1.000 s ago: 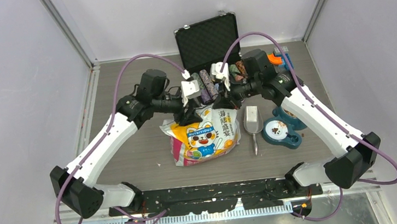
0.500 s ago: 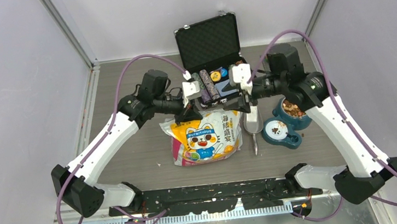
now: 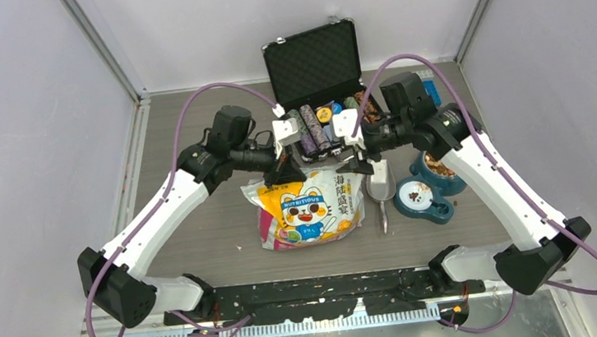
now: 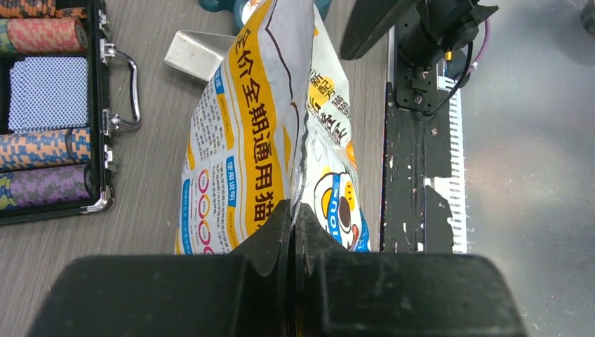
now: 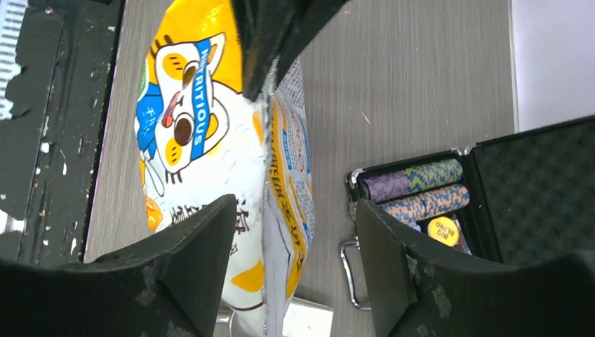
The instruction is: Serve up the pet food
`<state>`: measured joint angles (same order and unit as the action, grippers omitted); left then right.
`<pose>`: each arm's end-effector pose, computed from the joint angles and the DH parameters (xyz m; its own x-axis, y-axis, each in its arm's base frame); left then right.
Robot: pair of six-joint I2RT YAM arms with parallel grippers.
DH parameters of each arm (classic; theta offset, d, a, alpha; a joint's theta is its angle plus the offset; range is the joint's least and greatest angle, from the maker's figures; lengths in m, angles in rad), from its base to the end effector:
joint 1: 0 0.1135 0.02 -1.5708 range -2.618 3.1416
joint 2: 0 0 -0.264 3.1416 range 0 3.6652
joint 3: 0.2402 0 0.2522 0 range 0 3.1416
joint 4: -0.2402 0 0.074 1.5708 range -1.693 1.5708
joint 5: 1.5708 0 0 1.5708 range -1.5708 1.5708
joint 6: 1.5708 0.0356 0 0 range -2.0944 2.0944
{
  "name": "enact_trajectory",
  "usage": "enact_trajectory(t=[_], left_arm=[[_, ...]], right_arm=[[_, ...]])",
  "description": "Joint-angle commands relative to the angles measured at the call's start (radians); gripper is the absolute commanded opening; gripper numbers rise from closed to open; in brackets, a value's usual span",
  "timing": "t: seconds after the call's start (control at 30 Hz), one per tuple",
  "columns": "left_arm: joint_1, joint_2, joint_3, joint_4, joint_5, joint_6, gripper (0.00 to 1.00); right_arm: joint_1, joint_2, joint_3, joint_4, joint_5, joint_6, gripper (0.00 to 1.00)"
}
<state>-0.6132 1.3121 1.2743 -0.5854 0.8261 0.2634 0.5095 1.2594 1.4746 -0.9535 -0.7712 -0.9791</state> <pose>0.2133 -0.1821 0.3621 -0.2321 0.3791 -0.8957 0.9723 0.1159 -0.2029 0.1967 0.1383 0.4087 0.3361 -0.4940 -0.8019 -0.9338 -0.0635 -0.3522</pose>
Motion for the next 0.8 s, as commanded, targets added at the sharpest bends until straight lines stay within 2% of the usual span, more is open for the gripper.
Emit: enact_trajectory(t=[0.0,0.23,0.27,0.3,0.33,0.37,0.4,0.43,0.63,0.67,0.7,0.77], left_arm=[[-0.009,-0.061,0.01,0.127,0.082,-0.051,0.0],[-0.008,-0.052,0.014,0.142,0.061,-0.054,0.0],[-0.008,-0.05,0.012,0.148,0.061,-0.054,0.0],[-0.009,-0.05,0.012,0.15,0.061,-0.05,0.0],[-0.009,-0.047,0.012,0.149,0.06,-0.047,0.0],[-0.009,-0.045,0.017,0.142,0.06,-0.043,0.0],[-0.009,-0.043,0.022,0.135,0.06,-0.038,0.0],[-0.009,-0.043,0.025,0.129,0.058,-0.033,0.0],[-0.009,-0.054,0.017,0.132,0.055,-0.028,0.0],[-0.01,-0.053,0.017,0.136,0.058,-0.03,0.0],[-0.009,-0.054,0.017,0.138,0.063,-0.03,0.0],[-0.009,-0.055,0.017,0.14,0.067,-0.029,0.0]], right_arm=[[0.018,0.048,0.046,0.065,0.079,0.105,0.68],[0.055,0.072,0.032,0.014,0.065,0.077,0.65],[0.056,0.074,0.033,0.018,0.065,0.082,0.6],[0.056,0.082,0.036,0.027,0.069,0.1,0.55],[0.056,0.086,0.044,0.029,0.07,0.108,0.33],[0.056,0.094,0.054,0.026,0.071,0.114,0.19],[0.056,0.097,0.058,0.022,0.071,0.114,0.09],[0.057,0.101,0.065,0.008,0.072,0.106,0.07],[0.057,0.084,0.053,0.009,0.09,0.091,0.05],[0.057,0.083,0.05,0.021,0.102,0.103,0.08],[0.057,0.085,0.048,0.024,0.107,0.11,0.18],[0.057,0.094,0.052,0.006,0.111,0.11,0.29]])
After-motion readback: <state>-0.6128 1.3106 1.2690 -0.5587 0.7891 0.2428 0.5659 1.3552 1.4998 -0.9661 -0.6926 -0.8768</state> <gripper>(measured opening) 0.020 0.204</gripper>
